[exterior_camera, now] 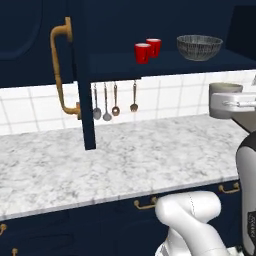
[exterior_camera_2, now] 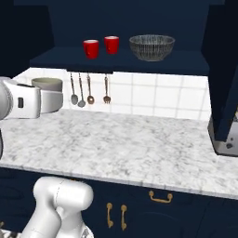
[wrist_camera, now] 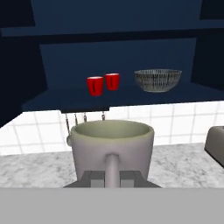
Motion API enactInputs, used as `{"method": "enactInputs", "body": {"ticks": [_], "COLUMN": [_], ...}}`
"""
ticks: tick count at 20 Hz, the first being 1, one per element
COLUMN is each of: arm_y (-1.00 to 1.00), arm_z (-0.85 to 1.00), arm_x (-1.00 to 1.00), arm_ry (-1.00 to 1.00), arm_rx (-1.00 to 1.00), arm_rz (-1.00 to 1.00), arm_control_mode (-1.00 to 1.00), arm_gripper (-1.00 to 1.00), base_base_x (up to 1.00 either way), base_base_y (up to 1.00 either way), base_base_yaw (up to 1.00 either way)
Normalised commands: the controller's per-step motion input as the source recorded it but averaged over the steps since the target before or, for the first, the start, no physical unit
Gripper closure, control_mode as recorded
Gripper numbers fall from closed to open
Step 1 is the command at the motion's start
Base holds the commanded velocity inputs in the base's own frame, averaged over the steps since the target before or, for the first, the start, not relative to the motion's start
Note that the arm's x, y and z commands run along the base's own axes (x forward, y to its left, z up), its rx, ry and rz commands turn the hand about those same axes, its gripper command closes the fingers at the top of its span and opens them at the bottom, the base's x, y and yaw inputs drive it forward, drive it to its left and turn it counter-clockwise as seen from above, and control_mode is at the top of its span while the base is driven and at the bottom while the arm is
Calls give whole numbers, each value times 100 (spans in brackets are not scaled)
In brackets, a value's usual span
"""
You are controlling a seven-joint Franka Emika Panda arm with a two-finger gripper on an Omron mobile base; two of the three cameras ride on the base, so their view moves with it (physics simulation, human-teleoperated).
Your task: Gather all objects into one cabinet and sort the glasses and bowls to opposite sides.
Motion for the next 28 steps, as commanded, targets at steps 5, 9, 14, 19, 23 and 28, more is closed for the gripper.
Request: {"method": "enactInputs", "body": {"ticks": [5,9,14,19,23,28], "arm_y": [0,0,0,0,0,2], "arm_z": [0,0,0,0,0,0], "arm_x": [0,0,0,0,0,0], "arm_ry": [0,0,0,0,0,0], "arm_rx": [0,0,0,0,0,0], "arm_rz": [0,0,0,0,0,0], "arm_control_mode": [100,100,100,100,100,-100], "arm_gripper": [100,100,100,100,100,100], "base_base_x": [38,37,3,23,52,41], "base_base_y": [34,-8,-37,-12,0,0], "base_base_yaw": [-8,0,0,0,0,0]}}
